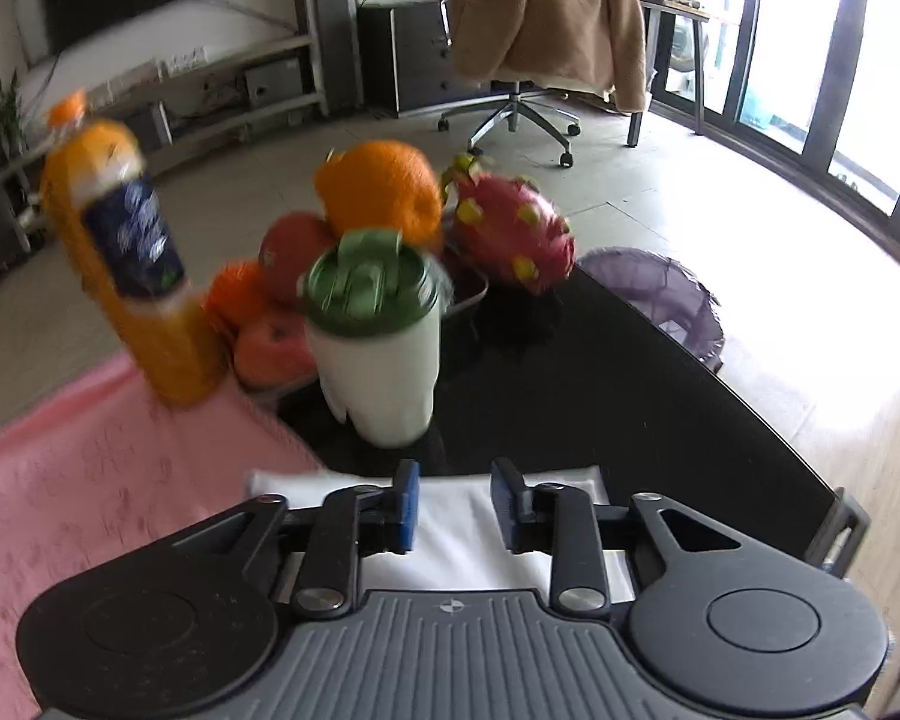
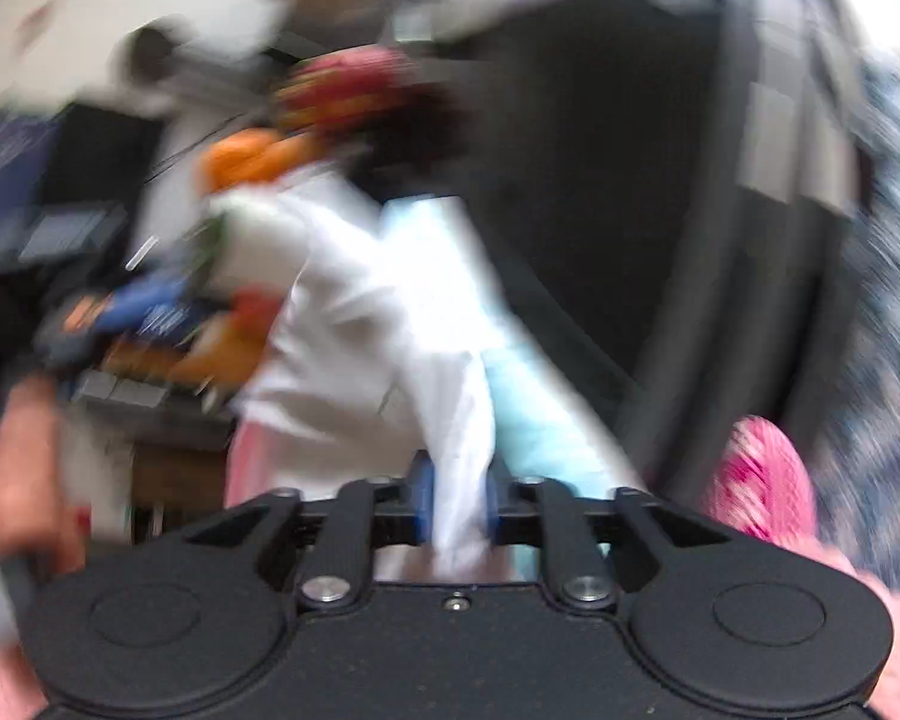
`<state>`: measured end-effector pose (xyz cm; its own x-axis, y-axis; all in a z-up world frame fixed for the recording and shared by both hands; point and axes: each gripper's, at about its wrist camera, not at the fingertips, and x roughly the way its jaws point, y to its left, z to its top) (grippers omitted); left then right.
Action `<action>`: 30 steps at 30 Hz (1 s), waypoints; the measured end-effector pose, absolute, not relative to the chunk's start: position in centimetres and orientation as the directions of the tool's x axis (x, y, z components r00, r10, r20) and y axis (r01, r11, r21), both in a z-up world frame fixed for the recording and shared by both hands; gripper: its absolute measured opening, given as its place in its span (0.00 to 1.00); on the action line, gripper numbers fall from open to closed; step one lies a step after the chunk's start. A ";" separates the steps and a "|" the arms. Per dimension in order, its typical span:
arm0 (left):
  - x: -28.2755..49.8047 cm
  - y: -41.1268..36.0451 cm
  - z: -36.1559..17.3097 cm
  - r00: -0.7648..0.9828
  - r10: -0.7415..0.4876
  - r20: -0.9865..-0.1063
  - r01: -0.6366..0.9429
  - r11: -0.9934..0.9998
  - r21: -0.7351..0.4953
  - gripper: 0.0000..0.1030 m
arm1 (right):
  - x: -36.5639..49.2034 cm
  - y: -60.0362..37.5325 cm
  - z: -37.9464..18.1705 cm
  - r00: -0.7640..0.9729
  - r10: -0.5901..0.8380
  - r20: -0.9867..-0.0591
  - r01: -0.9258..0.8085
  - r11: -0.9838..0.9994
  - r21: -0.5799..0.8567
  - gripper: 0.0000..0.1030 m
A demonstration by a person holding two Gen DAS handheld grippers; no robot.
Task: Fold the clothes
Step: 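Lower the held bundle end onto the stack and open the right gripper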
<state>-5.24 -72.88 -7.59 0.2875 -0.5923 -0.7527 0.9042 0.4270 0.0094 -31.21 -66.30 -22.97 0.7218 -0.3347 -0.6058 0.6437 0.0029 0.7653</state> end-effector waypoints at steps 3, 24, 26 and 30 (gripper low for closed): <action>-2.4 -68.7 -7.4 0.319 -0.601 -0.733 0.867 0.498 -0.031 0.36 | -31.9 -65.8 -21.2 0.661 -0.421 -0.622 0.703 0.058 0.708 0.35; 0.6 -55.2 -16.6 0.137 -0.605 -0.784 0.783 0.551 -0.289 0.43 | -27.9 -68.1 -20.0 0.738 -0.444 -0.509 0.627 0.169 0.761 0.70; 0.5 -55.8 -16.8 0.124 -0.613 -0.780 0.788 0.539 -0.298 0.42 | -27.9 -68.5 -20.4 0.735 -0.443 -0.513 0.623 0.145 0.768 0.68; 0.1 -57.4 -17.7 0.110 -0.582 -0.805 0.806 0.527 -0.271 0.30 | -28.0 -69.0 -21.0 0.725 -0.454 -0.518 0.620 0.104 0.778 0.68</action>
